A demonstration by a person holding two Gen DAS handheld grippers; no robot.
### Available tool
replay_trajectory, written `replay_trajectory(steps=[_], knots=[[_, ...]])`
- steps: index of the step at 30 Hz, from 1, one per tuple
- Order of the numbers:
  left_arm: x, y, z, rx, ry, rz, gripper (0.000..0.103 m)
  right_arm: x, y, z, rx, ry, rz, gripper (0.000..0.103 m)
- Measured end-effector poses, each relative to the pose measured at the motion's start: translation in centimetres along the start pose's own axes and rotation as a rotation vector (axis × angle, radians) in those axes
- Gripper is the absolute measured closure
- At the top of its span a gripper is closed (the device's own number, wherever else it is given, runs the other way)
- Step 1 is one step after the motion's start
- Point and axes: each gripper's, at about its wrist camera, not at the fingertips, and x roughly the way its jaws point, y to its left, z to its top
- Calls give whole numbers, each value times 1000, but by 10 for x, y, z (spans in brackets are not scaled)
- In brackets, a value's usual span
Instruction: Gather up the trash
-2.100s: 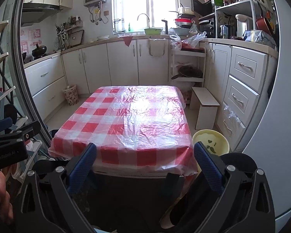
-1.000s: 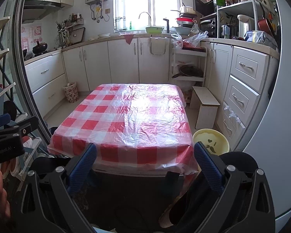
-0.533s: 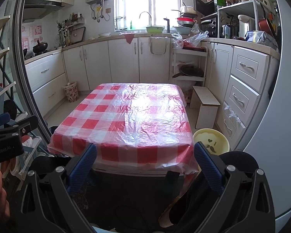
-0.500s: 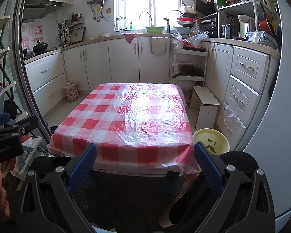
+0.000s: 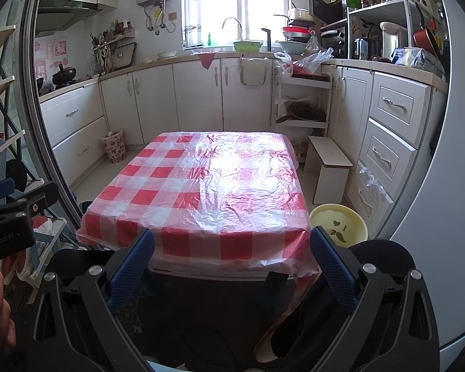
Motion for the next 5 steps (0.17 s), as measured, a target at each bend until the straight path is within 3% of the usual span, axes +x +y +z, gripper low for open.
replay_trajectory(steps=[5], knots=[[23,6,-2,-7,61,-13,8,19,-5,6,4,32,3,7]])
